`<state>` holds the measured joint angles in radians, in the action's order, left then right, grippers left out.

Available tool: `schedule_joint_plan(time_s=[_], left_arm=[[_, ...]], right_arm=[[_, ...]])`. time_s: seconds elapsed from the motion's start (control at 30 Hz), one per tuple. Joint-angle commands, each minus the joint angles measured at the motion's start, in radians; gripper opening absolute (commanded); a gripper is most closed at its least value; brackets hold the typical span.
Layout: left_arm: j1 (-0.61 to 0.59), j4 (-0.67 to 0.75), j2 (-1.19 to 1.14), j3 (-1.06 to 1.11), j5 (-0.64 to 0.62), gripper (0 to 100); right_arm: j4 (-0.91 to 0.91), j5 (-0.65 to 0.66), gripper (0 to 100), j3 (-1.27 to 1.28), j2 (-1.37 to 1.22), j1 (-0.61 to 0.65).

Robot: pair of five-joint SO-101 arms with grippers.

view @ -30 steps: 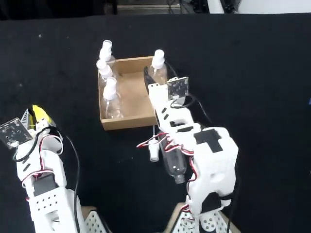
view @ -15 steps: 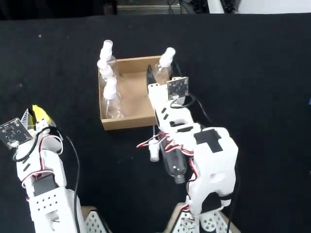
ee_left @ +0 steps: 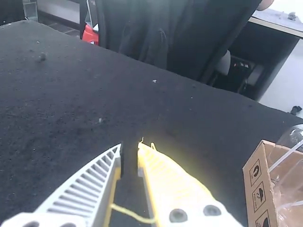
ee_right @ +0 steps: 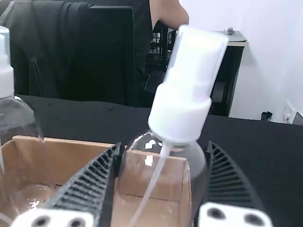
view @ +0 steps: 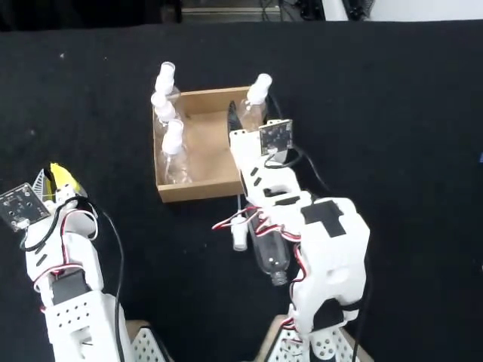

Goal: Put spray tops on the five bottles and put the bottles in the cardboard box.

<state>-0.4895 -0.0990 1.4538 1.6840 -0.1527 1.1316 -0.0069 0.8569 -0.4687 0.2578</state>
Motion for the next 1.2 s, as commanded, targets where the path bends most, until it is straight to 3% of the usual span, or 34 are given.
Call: schedule_joint_plan(time_s=[0.0,0.27,0.9,1.17], left_arm=[[0.01,0.0,0.008,0.024,0.005,6],[0.01,0.003,0.008,0.024,0.005,6],[0.01,0.003,0.008,0.024,0.005,6],[0.01,0.002,0.008,0.024,0.005,6]], right_arm=[[0.031,0.011,21.5,-0.027,0.008,-0.002],[0.021,0.005,21.5,0.048,0.114,0.0],[0.02,0.011,21.7,0.042,0.094,0.068],[-0.083,0.011,22.0,0.018,0.101,0.069]])
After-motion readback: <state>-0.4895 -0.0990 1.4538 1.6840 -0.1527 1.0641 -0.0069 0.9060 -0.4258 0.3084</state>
